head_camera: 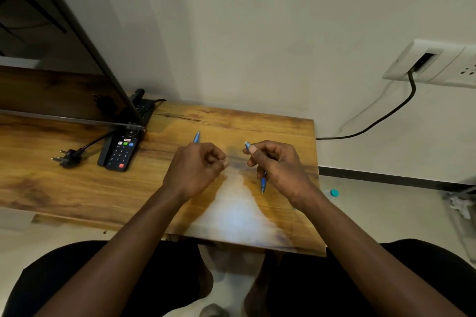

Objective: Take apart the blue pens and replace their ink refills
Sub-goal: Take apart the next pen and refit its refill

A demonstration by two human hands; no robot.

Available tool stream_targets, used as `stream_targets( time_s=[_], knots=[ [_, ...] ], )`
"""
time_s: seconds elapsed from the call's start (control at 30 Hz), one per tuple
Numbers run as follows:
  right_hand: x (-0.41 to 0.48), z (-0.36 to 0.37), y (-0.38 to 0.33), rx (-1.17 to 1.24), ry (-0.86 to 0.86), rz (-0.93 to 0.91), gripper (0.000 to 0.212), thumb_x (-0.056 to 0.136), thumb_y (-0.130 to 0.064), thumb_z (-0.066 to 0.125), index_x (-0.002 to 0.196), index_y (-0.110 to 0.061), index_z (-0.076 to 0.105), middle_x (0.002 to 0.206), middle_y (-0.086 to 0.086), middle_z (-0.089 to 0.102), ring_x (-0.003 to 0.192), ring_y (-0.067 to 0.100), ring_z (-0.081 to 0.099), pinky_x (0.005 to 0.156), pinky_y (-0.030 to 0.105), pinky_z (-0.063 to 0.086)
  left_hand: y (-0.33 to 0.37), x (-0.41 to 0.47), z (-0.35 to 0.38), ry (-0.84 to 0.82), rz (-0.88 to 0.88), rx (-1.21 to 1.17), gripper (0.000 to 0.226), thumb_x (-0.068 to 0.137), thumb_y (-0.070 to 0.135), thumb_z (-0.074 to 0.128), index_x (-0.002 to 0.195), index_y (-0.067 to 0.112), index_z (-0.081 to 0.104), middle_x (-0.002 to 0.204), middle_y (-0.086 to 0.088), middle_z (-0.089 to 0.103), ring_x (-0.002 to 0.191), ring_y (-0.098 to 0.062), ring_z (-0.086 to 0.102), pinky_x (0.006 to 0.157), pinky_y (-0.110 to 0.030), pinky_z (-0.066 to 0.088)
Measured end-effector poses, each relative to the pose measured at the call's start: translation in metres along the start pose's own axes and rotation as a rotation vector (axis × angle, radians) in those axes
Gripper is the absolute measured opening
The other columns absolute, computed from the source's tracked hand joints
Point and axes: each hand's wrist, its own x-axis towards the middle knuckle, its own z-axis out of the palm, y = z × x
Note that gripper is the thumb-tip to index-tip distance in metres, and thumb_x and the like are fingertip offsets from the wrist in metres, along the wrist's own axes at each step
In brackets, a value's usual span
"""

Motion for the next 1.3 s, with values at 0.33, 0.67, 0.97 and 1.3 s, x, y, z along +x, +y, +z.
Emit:
stream_targets(
  time_s=[0.33,0.67,0.97,1.3],
  knots=[
    [-0.002,0.004,-0.003,0.073,0.003,0.014,0.024,0.102,-0.027,0.063,0.103,-0.006,0.076,0.08,0.006,0.072,0.057,0.016,0.056,0.05,0.018,0.043,-0.02,-0.009,0.026,0.081,-0.135,0.262,0.019,0.081,0.034,0.089,0.08,0.027,0.072,0.074,0.011,0.071,0.077,-0.006,0.067,0.074,-0.028,0.057],
    [0.001,0.008,-0.008,-0.089,0.011,-0.049,0.016,0.099,-0.028,0.068,0.096,-0.016,0.077,0.083,0.008,0.075,0.062,0.014,0.062,0.065,0.039,0.057,0.003,-0.001,-0.007,-0.019,-0.164,-0.441,0.012,0.095,0.032,0.076,0.1,0.022,0.08,0.09,0.0,0.077,0.081,-0.016,0.071,0.071,-0.033,0.058],
    [0.001,0.014,-0.007,-0.189,-0.009,-0.137,0.008,0.094,-0.036,0.074,0.096,-0.029,0.072,0.082,-0.001,0.076,0.081,0.016,0.074,0.072,0.058,0.059,0.016,0.0,-0.007,-0.046,0.067,-0.685,0.013,0.094,0.01,0.075,0.106,0.006,0.078,0.082,-0.004,0.075,0.077,-0.016,0.07,0.073,-0.031,0.061],
    [-0.003,0.014,-0.012,-0.186,0.015,-0.117,0.009,0.095,-0.034,0.073,0.097,-0.025,0.073,0.083,0.001,0.076,0.081,0.011,0.075,0.076,0.056,0.06,0.012,-0.003,-0.004,-0.059,0.026,-0.757,0.013,0.091,0.01,0.077,0.1,0.0,0.077,0.083,-0.014,0.075,0.074,-0.017,0.071,0.07,-0.031,0.062]
  ],
)
